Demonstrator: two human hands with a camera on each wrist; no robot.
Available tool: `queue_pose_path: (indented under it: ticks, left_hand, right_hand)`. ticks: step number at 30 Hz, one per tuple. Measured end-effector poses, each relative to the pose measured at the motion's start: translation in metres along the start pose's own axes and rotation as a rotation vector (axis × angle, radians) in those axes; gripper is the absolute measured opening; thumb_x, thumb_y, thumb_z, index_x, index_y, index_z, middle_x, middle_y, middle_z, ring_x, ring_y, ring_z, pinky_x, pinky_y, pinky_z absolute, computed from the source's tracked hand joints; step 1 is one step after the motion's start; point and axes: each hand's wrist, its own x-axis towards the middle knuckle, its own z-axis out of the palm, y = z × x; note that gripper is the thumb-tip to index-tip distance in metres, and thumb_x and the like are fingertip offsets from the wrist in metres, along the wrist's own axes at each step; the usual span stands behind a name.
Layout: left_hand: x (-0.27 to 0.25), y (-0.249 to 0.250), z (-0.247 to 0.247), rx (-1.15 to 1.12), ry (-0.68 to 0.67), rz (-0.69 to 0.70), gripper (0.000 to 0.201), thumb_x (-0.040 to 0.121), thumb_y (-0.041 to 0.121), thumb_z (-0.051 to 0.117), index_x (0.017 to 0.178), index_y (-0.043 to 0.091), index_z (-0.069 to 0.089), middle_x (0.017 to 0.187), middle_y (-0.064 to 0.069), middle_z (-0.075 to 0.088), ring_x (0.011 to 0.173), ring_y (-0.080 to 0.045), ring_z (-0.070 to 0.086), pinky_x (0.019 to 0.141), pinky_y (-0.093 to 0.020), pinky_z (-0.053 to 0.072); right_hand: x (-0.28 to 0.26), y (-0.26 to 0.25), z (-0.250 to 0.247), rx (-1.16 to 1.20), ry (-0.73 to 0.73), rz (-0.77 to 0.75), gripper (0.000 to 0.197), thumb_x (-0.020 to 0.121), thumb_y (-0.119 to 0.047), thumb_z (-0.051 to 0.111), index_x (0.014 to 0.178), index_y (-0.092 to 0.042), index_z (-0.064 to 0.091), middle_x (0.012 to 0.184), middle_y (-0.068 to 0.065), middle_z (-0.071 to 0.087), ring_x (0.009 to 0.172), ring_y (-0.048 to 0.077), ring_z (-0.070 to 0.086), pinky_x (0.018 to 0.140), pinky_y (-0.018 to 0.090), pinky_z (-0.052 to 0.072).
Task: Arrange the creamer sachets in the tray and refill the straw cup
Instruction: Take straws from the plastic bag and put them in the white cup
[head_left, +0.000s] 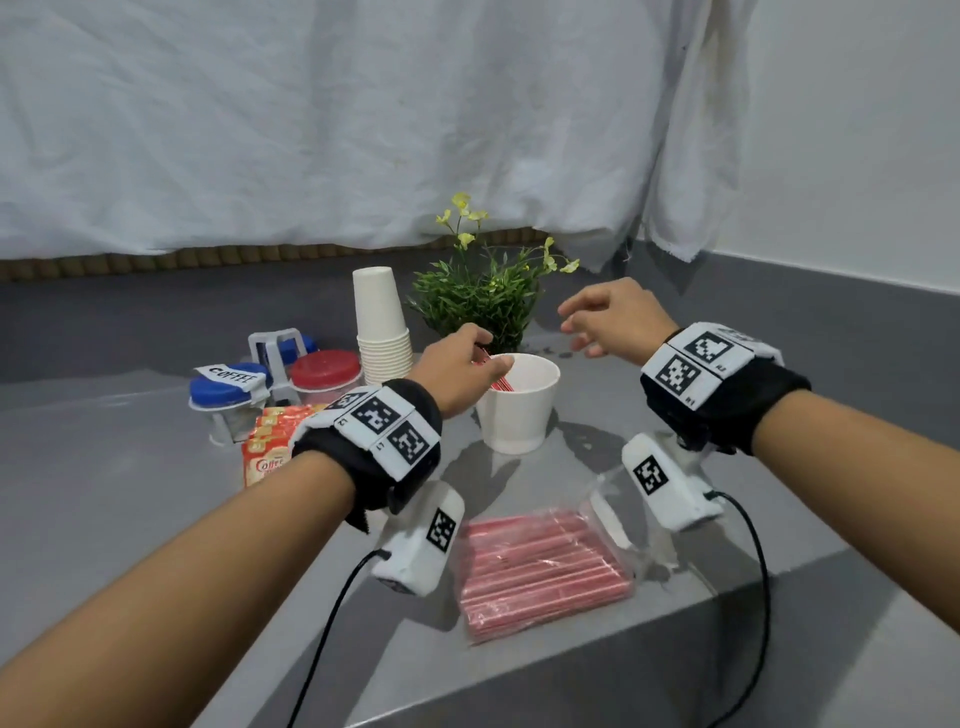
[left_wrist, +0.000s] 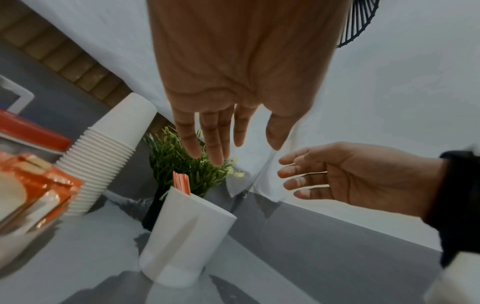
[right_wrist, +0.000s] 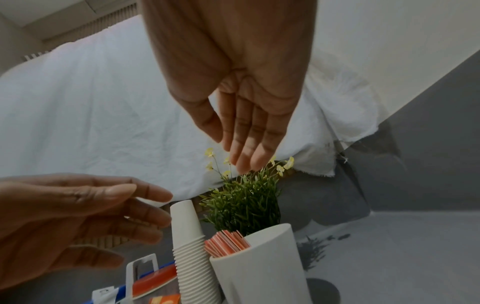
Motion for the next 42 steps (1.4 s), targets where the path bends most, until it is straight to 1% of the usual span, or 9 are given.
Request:
queue_pose_path:
  ticks: [6, 11, 18, 21, 25, 30, 33, 38, 42]
  left_hand:
    - [-0.043, 0.011, 0.032, -0.066, -0.077, -0.048, 0.040, 0.094, 0.028, 0.051, 0.128, 0.009, 0.045, 0.121, -0.010, 0.058, 0.113, -0.025, 0.054, 0.097, -0.032, 0.041]
    - [-0.074, 0.007, 0.065, -0.072, -0.183, -0.149, 0.042, 0.093, 0.027, 0.051, 0.130, 0.008, 0.041, 0.126, -0.014, 0.054, 0.114, -0.026, 0.053, 0.093, -0.030, 0.040]
    - [-0.098, -0.012, 0.095, 0.242, -0.330, -0.166, 0.068, 0.085, 0.046, 0.058, 0.141, 0.017, 0.030, 0.141, -0.011, 0.038, 0.129, -0.030, 0.037, 0.107, -0.041, 0.032]
    - [-0.105, -0.019, 0.102, 0.287, -0.279, -0.126, 0.071, 0.084, 0.047, 0.059, 0.141, 0.019, 0.028, 0.140, -0.007, 0.036, 0.129, -0.027, 0.032, 0.106, -0.045, 0.031]
    - [-0.112, -0.024, 0.107, 0.318, -0.208, -0.093, 0.070, 0.084, 0.049, 0.057, 0.140, 0.017, 0.028, 0.137, -0.007, 0.036, 0.127, -0.026, 0.032, 0.103, -0.043, 0.033]
    - [-0.112, -0.028, 0.109, 0.316, -0.178, -0.113, 0.066, 0.083, 0.053, 0.056, 0.135, 0.018, 0.034, 0.130, -0.008, 0.036, 0.124, -0.025, 0.032, 0.102, -0.040, 0.032]
    - [-0.113, -0.027, 0.109, 0.323, -0.161, -0.112, 0.060, 0.085, 0.053, 0.053, 0.130, 0.016, 0.037, 0.127, -0.008, 0.037, 0.122, -0.025, 0.033, 0.100, -0.039, 0.032]
    - [-0.112, -0.026, 0.111, 0.322, -0.116, -0.121, 0.056, 0.086, 0.050, 0.053, 0.125, 0.015, 0.037, 0.126, -0.008, 0.037, 0.121, -0.025, 0.033, 0.098, -0.039, 0.032]
    - [-0.112, -0.030, 0.110, 0.305, -0.128, -0.124, 0.058, 0.087, 0.051, 0.052, 0.130, 0.016, 0.036, 0.128, -0.008, 0.036, 0.122, -0.025, 0.032, 0.100, -0.039, 0.031]
  right_hand:
    - [-0.054, 0.020, -0.007, 0.061, -0.012, 0.120, 0.026, 0.085, -0.001, 0.049, 0.064, -0.015, 0.058, 0.066, 0.007, 0.059, 0.056, 0.018, 0.055, 0.047, 0.020, 0.047]
    - [-0.096, 0.052, 0.011, 0.078, -0.078, 0.274, 0.027, 0.085, 0.003, 0.046, 0.061, -0.007, 0.052, 0.061, 0.011, 0.056, 0.052, 0.020, 0.053, 0.056, 0.030, 0.050]
    - [-0.125, 0.079, 0.029, -0.262, -0.170, 0.314, 0.026, 0.085, -0.003, 0.047, 0.061, -0.010, 0.056, 0.060, 0.005, 0.050, 0.051, 0.016, 0.044, 0.049, 0.023, 0.037]
    - [-0.128, 0.081, 0.032, -0.205, -0.256, 0.295, 0.014, 0.086, -0.007, 0.055, 0.088, -0.011, 0.068, 0.089, 0.006, 0.065, 0.070, 0.015, 0.059, 0.060, 0.018, 0.044]
    - [-0.123, 0.078, 0.034, -0.178, -0.227, 0.214, 0.043, 0.084, -0.016, 0.063, 0.126, -0.009, 0.054, 0.130, 0.011, 0.053, 0.116, 0.027, 0.054, 0.093, 0.029, 0.042]
    - [-0.117, 0.079, 0.040, -0.224, -0.297, 0.192, 0.012, 0.086, -0.008, 0.057, 0.087, -0.008, 0.069, 0.094, 0.011, 0.068, 0.088, 0.023, 0.061, 0.075, 0.027, 0.047]
    - [-0.113, 0.077, 0.041, -0.214, -0.304, 0.212, 0.028, 0.085, -0.003, 0.054, 0.059, -0.015, 0.056, 0.071, 0.004, 0.059, 0.077, 0.019, 0.054, 0.058, 0.021, 0.040]
    - [-0.117, 0.077, 0.044, -0.246, -0.328, 0.197, 0.018, 0.090, -0.011, 0.052, 0.094, -0.010, 0.069, 0.089, 0.003, 0.059, 0.060, 0.012, 0.054, 0.048, 0.015, 0.037]
    - [-0.116, 0.078, 0.040, -0.193, -0.358, 0.186, 0.029, 0.087, 0.001, 0.050, 0.067, -0.014, 0.064, 0.088, 0.005, 0.060, 0.066, 0.016, 0.055, 0.057, 0.019, 0.043]
